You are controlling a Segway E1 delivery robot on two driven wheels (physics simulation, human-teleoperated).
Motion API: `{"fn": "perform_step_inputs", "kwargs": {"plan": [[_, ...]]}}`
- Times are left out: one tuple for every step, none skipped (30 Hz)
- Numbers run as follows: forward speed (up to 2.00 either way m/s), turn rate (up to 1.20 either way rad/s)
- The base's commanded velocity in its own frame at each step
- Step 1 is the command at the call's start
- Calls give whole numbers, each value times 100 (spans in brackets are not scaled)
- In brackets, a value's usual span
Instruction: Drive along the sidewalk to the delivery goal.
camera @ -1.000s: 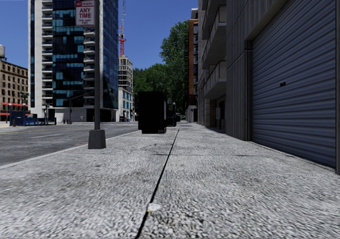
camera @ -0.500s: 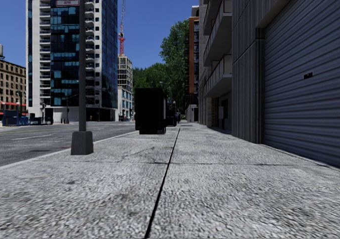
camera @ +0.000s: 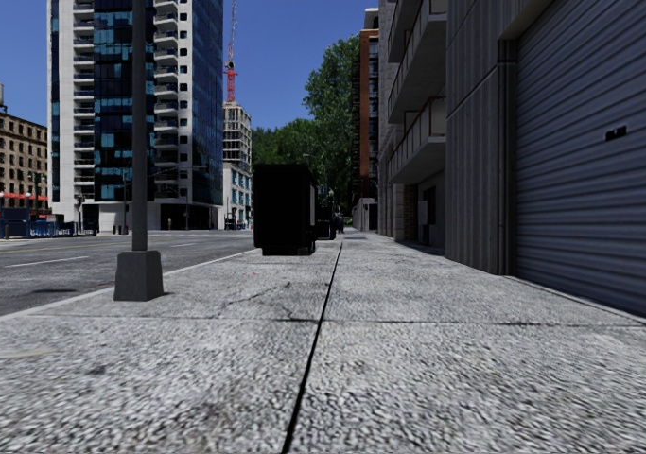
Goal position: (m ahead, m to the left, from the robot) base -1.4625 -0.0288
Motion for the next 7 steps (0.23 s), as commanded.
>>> {"fn": "perform_step_inputs", "kwargs": {"plan": [[0,0],[0,0],[0,0],[0,0],[0,0],[0,0],[0,0]]}}
